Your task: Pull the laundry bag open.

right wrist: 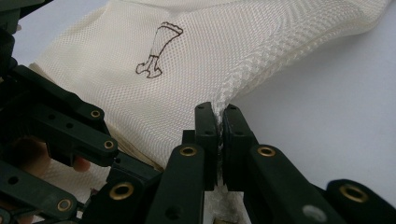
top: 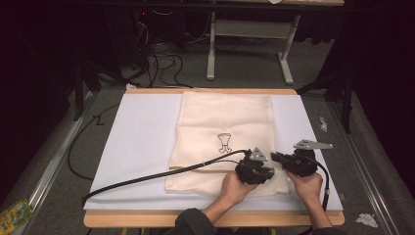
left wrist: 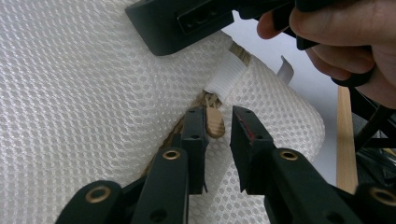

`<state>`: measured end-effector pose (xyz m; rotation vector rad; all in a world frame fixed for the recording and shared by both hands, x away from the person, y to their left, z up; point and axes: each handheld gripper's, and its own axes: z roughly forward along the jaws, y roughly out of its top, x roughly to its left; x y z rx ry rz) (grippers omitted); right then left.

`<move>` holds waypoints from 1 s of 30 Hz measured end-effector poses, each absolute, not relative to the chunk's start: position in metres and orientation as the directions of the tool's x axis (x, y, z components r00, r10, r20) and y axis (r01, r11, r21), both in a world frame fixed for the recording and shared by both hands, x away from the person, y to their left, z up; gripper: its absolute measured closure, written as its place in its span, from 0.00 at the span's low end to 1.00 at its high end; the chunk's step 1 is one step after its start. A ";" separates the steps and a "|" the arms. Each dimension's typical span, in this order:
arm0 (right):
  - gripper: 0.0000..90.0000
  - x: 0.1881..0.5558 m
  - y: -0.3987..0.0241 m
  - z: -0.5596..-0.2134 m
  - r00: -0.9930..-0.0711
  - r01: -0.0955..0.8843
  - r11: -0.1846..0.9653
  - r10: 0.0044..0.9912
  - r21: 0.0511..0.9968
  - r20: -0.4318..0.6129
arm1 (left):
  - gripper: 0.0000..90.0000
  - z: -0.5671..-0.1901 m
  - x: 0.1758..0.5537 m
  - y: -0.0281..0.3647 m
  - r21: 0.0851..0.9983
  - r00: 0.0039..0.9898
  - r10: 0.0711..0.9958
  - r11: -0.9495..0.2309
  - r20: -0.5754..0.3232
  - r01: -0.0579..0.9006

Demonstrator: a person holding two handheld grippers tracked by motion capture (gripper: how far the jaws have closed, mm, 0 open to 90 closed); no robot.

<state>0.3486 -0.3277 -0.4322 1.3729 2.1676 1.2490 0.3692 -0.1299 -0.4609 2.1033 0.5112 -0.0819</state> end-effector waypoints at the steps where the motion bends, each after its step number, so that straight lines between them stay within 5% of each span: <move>1: 0.98 0.348 -0.328 -0.432 -0.505 0.592 0.172 0.841 0.787 0.196 | 0.86 -0.461 0.370 -0.130 0.790 0.910 0.328 -0.473 -0.253 0.390; 10: 0.98 0.348 -0.327 -0.432 -0.508 0.591 0.175 0.839 0.787 0.196 | 0.96 -0.462 0.372 -0.131 0.780 0.902 0.332 -0.471 -0.277 0.413; 30: 0.98 0.348 -0.332 -0.434 -0.507 0.592 0.168 0.838 0.788 0.202 | 0.97 -0.460 0.373 -0.129 0.768 0.900 0.328 -0.484 -0.286 0.420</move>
